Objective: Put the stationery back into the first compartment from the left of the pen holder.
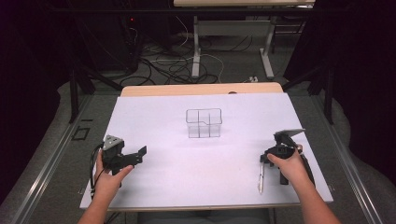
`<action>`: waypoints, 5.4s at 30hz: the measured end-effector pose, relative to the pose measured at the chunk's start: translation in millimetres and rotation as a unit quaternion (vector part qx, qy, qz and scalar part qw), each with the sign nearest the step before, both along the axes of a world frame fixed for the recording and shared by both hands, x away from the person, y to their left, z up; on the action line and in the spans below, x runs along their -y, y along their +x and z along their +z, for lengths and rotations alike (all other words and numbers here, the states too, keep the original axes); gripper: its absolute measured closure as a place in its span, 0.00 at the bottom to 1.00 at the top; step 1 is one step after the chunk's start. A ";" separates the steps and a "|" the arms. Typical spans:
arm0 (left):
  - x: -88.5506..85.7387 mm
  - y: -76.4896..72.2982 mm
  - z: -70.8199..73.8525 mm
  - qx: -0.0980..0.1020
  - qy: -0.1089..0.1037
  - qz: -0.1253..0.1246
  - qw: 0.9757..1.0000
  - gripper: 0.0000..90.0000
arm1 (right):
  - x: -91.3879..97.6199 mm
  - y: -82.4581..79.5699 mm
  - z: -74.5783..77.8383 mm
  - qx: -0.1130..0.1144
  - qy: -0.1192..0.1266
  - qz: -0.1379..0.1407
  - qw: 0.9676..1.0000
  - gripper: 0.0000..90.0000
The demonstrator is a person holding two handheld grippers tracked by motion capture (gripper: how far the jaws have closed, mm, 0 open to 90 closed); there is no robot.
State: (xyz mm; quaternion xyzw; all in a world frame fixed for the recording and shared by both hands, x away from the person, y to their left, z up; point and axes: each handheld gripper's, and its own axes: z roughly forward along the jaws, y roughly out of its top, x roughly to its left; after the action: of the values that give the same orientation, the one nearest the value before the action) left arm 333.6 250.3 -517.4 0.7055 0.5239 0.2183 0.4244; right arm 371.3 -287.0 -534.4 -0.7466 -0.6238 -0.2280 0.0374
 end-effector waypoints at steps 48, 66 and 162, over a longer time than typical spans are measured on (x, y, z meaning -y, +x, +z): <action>0.9 0.5 -1.1 -0.003 0.000 -0.001 1.000 0.06 | 1.4 -2.5 18.4 0.090 0.092 0.001 0.992 0.89; 1.7 0.6 -1.5 -0.004 0.004 -0.002 1.000 0.06 | -5.5 -9.3 34.9 0.200 0.104 0.018 0.974 0.89; -2.0 1.9 -3.2 -0.008 0.002 -0.001 1.000 0.06 | -146.7 47.8 158.8 0.466 0.042 0.118 0.876 0.89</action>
State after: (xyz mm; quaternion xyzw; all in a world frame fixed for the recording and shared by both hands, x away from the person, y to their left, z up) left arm 335.5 252.3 -520.6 0.7086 0.5261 0.2130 0.4192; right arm 419.0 -140.3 -375.6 -0.4727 -0.6423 -0.5694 -0.1993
